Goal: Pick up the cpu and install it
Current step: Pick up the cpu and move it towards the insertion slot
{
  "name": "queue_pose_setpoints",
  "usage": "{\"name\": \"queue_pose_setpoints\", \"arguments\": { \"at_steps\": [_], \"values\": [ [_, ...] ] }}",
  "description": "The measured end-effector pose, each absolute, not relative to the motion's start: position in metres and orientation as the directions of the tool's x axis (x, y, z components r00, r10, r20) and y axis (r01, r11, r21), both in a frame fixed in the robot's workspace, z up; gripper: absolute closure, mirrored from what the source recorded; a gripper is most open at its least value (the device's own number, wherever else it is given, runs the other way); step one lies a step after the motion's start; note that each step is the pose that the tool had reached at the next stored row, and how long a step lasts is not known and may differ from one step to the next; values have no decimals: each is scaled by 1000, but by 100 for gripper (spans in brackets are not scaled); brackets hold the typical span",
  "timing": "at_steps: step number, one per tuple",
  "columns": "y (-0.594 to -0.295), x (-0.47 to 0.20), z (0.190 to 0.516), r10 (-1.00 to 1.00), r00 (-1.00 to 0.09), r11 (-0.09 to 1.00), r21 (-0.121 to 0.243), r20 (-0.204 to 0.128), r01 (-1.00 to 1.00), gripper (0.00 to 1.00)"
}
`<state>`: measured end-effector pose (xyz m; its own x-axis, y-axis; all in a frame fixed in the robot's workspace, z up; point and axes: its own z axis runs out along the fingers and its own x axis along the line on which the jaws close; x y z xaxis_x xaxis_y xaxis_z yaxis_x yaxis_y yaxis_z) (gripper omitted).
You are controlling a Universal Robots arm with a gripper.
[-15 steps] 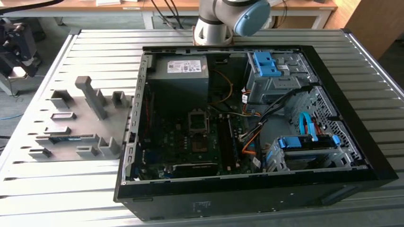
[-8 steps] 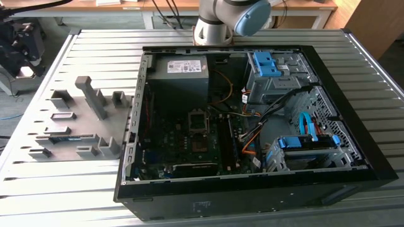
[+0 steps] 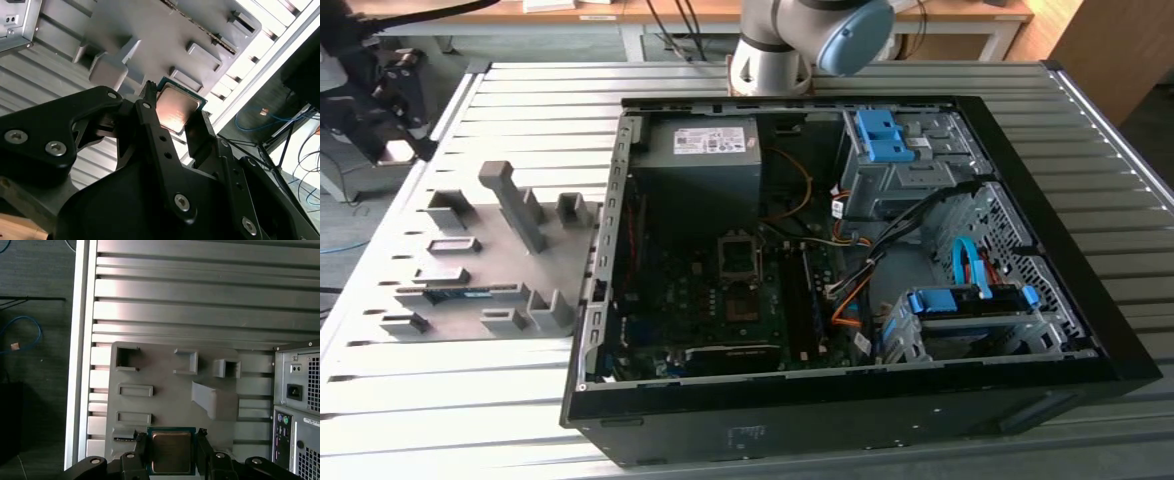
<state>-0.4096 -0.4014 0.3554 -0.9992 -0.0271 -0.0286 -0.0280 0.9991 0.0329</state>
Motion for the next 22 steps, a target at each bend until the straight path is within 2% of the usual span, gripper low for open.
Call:
{"name": "queue_pose_setpoints", "arguments": {
  "at_steps": [22],
  "values": [
    [-401, -331, 355, -27, -999, 999, 33, -27, -28, 53]
  ]
}}
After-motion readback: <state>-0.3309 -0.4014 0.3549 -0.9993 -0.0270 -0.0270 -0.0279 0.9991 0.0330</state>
